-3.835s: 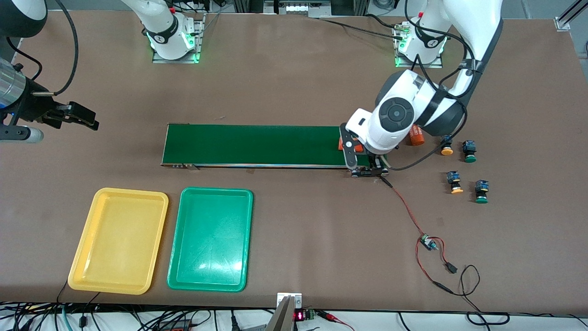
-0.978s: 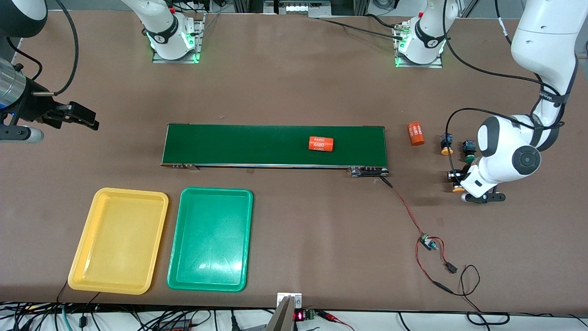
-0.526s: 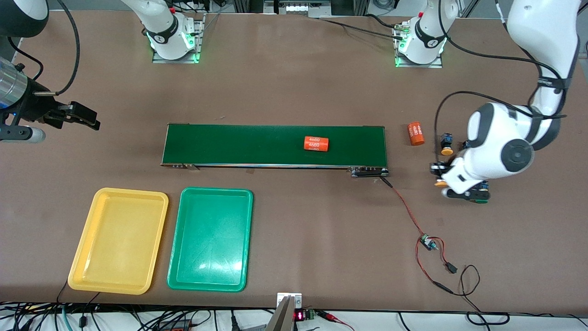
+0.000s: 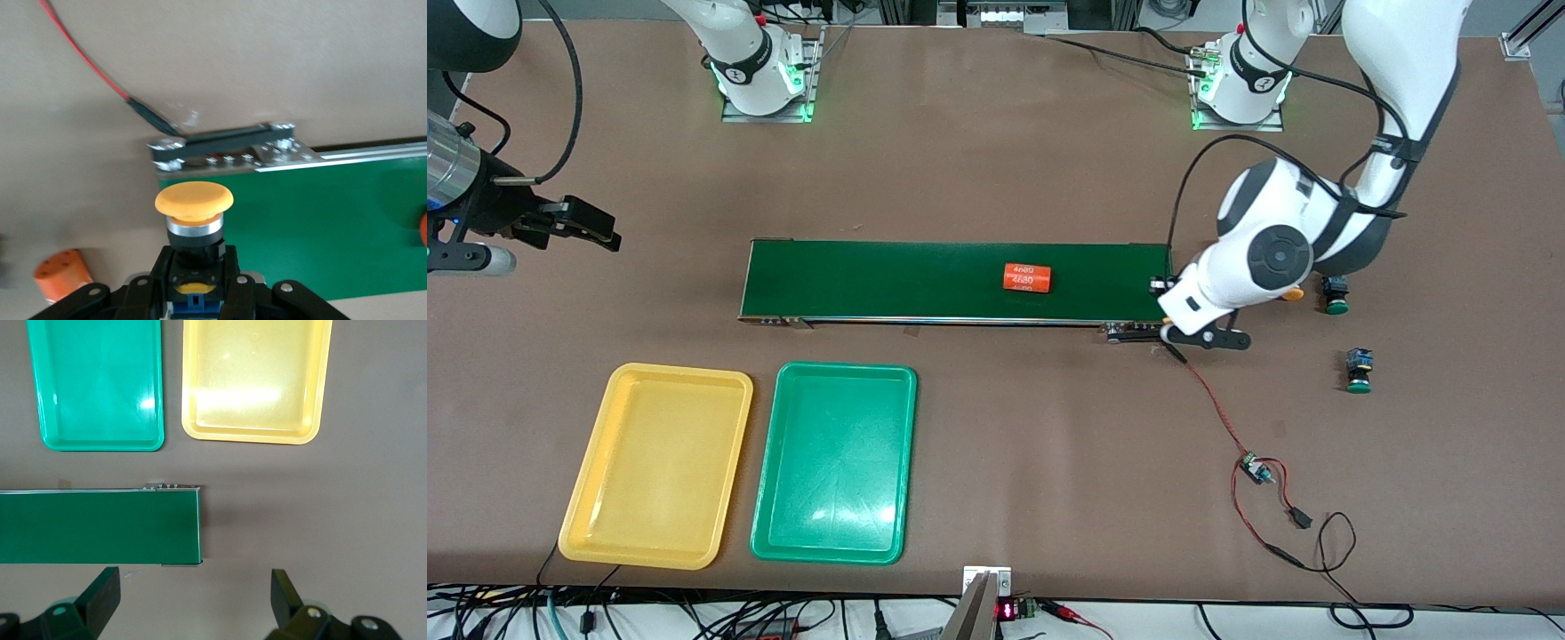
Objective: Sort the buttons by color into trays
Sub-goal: 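Place the yellow button on the belt with the left gripper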
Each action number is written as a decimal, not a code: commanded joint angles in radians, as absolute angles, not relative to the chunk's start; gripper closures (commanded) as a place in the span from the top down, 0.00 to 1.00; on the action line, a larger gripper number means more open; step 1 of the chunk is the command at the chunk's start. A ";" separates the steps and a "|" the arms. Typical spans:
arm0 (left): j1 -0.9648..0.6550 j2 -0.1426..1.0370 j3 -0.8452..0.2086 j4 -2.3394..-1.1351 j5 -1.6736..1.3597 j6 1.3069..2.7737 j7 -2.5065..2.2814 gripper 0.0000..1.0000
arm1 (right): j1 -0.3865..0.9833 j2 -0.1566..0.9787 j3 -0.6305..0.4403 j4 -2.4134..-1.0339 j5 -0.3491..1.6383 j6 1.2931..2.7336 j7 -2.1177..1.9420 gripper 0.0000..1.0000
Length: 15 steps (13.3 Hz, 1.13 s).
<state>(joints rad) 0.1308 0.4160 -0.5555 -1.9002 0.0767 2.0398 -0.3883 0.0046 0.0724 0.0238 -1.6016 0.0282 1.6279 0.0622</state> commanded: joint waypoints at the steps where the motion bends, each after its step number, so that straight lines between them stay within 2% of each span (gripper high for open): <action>1: 0.088 0.414 -0.569 -1.956 0.060 2.103 -0.472 0.12 | 0.003 0.064 0.023 -1.609 0.037 1.626 0.020 1.00; 4: 0.074 0.422 -0.569 -2.038 0.060 2.262 -0.479 0.13 | 0.003 0.064 0.023 -1.609 0.040 1.626 0.020 1.00; 6: 0.071 0.439 -0.568 -2.040 0.060 2.275 -0.492 0.16 | 0.005 0.064 0.023 -1.609 0.040 1.626 0.021 1.00; 7: 0.063 0.442 -0.568 -2.042 0.060 2.290 -0.500 0.27 | 0.003 0.064 0.023 -1.611 0.040 1.626 0.021 1.00; 8: 0.057 0.445 -0.568 -2.042 0.060 2.293 -0.515 0.67 | 0.002 0.064 0.023 -1.609 0.040 1.626 0.018 1.00; 9: 0.058 0.442 -0.568 -2.040 0.060 2.292 -0.520 1.00 | -0.002 0.064 0.023 -1.611 0.040 1.625 0.017 1.00; 12: 0.067 0.420 -0.569 -2.023 0.060 2.263 -0.520 1.00 | 0.002 0.064 0.021 -1.611 0.038 1.623 0.011 1.00; 15: 0.072 0.387 -0.571 -1.887 0.060 2.070 -0.558 1.00 | 0.002 0.063 0.021 -1.612 0.038 1.623 -0.011 1.00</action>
<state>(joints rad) 0.0688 0.4270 -0.5661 -1.9759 0.0765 2.2056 -0.5313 0.0035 0.0724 0.0234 -1.6016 0.0282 1.6264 0.0230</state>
